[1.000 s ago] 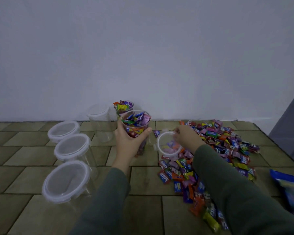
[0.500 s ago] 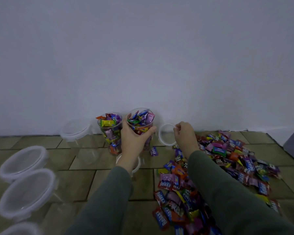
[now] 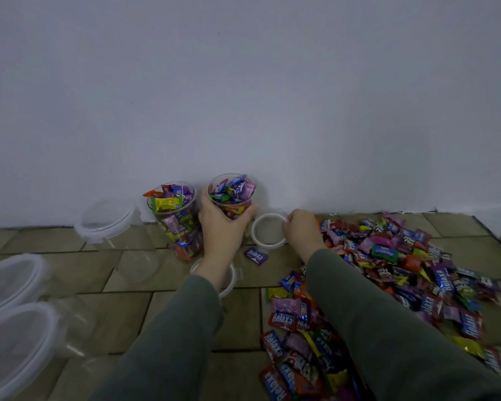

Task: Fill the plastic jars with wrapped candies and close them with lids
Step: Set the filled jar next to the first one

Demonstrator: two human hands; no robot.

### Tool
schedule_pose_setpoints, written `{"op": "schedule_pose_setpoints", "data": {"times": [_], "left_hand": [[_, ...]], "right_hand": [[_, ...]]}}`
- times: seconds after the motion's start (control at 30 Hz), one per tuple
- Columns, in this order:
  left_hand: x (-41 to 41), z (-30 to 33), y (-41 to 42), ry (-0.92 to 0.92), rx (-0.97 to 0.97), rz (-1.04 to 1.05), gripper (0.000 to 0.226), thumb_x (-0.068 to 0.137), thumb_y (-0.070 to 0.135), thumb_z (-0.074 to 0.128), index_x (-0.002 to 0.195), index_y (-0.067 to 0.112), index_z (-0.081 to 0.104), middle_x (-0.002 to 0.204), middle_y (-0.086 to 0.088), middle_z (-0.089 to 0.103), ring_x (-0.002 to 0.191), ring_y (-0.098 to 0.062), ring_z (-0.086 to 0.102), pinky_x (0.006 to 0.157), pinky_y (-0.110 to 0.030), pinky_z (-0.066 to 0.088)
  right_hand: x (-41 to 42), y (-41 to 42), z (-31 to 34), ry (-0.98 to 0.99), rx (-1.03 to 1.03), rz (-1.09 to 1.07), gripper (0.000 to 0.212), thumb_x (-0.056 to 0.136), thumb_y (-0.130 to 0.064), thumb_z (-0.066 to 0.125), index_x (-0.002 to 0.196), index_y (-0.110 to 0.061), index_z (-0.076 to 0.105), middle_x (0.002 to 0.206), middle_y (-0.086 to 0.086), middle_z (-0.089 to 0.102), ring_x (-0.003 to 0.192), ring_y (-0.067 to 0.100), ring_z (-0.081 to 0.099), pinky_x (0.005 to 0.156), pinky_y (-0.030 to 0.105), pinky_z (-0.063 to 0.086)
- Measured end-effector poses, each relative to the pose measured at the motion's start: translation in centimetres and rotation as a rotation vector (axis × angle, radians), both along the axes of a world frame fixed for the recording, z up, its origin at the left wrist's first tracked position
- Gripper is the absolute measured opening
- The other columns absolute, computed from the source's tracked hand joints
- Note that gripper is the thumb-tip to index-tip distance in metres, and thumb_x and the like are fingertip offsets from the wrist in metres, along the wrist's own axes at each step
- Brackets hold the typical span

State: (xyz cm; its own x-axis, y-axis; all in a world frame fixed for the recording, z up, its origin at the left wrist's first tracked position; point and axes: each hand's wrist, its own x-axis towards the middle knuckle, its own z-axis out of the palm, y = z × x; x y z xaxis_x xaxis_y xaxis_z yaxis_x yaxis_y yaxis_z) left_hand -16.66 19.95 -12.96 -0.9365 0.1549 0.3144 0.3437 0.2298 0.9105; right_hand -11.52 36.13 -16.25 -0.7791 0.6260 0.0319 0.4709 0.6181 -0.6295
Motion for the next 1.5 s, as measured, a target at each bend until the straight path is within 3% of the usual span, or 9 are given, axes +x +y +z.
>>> {"op": "schedule_pose_setpoints", "data": {"times": [0.2,0.5,0.73,0.87,0.93,1.03,1.1,1.27,1.5], "left_hand": [[-0.4,-0.1,0.0,-0.015,0.019,0.082,0.096,0.069,0.037,0.085,0.143,0.015,0.028,0.137,-0.005,0.045,0.127,-0.024,0.044,0.100,-0.029,0.039],[-0.6,-0.4,-0.1,-0.047,-0.001,0.047,0.103,0.065,0.041,0.086,0.144,0.017,0.026,0.139,-0.003,0.043,0.130,-0.020,0.043,0.110,-0.044,0.039],[-0.1,0.1,-0.5,-0.091,-0.034,0.022,0.105,0.065,0.044,0.085,0.147,0.019,0.025,0.142,-0.002,0.042,0.132,-0.020,0.042,0.110,-0.044,0.039],[1.1,0.4,-1.3,-0.174,-0.090,0.035,0.119,0.063,0.060,0.080,0.152,0.013,0.016,0.154,-0.008,0.033,0.142,-0.025,0.031,0.115,-0.048,0.032],[2.1,0.6,-1.9,-0.198,-0.094,0.026,0.122,0.062,0.065,0.077,0.153,0.013,0.015,0.154,-0.008,0.033,0.142,-0.025,0.032,0.114,-0.048,0.034],[4.8,1.6,-3.1,-0.177,-0.121,0.003,0.096,0.073,0.051,0.077,0.147,0.012,0.031,0.141,-0.009,0.047,0.131,-0.025,0.045,0.106,-0.046,0.042],[6.9,2.5,-4.1,-0.135,-0.148,-0.033,0.074,0.074,0.050,0.073,0.135,0.016,0.048,0.127,-0.007,0.056,0.118,-0.023,0.055,0.099,-0.042,0.048],[12.7,5.2,-7.5,-0.059,-0.231,-0.081,0.045,0.084,0.040,0.070,0.124,0.022,0.060,0.122,0.005,0.056,0.111,-0.014,0.056,0.096,-0.036,0.048],[18.4,8.9,-14.1,0.086,-0.410,-0.073,0.028,0.086,0.038,0.068,0.110,0.023,0.068,0.109,0.006,0.064,0.093,-0.007,0.051,0.084,-0.026,0.043]], "right_hand": [[0.5,-0.2,-0.5,-0.089,0.035,0.013,0.016,0.089,-0.002,0.056,0.098,0.002,0.068,0.097,0.018,0.068,0.087,0.028,0.066,0.067,0.027,0.048],[1.1,-0.4,-0.3,-0.084,0.047,-0.051,0.016,0.091,-0.003,0.055,0.098,0.004,0.067,0.100,0.020,0.068,0.089,0.031,0.067,0.069,0.033,0.052],[1.0,-0.6,0.4,-0.127,0.040,-0.047,0.018,0.092,-0.003,0.053,0.102,0.003,0.067,0.103,0.020,0.068,0.094,0.032,0.066,0.075,0.036,0.053],[1.9,-1.1,1.3,-0.094,-0.007,0.009,0.020,0.093,-0.017,0.058,0.100,0.001,0.065,0.091,0.012,0.063,0.090,0.028,0.065,0.069,0.030,0.049],[2.8,-1.9,2.1,-0.054,0.062,0.051,0.030,0.094,-0.023,0.057,0.113,0.000,0.058,0.105,0.014,0.058,0.101,0.028,0.059,0.075,0.029,0.045],[5.0,-4.4,3.3,0.049,0.065,0.107,0.049,0.094,-0.022,0.055,0.139,-0.008,0.043,0.128,0.013,0.048,0.117,0.027,0.049,0.093,0.033,0.043],[6.9,-6.7,3.8,0.124,0.051,0.144,0.044,0.090,-0.019,0.059,0.133,-0.010,0.050,0.121,0.010,0.055,0.112,0.025,0.055,0.090,0.032,0.047],[12.5,-12.0,3.6,0.095,0.043,0.246,0.030,0.086,-0.020,0.060,0.114,-0.009,0.062,0.108,0.010,0.062,0.101,0.027,0.060,0.083,0.036,0.051],[17.9,-19.3,1.8,-0.056,0.265,0.448,0.040,0.091,-0.040,0.052,0.124,-0.019,0.055,0.120,0.004,0.056,0.113,0.023,0.050,0.096,0.037,0.043]]}}
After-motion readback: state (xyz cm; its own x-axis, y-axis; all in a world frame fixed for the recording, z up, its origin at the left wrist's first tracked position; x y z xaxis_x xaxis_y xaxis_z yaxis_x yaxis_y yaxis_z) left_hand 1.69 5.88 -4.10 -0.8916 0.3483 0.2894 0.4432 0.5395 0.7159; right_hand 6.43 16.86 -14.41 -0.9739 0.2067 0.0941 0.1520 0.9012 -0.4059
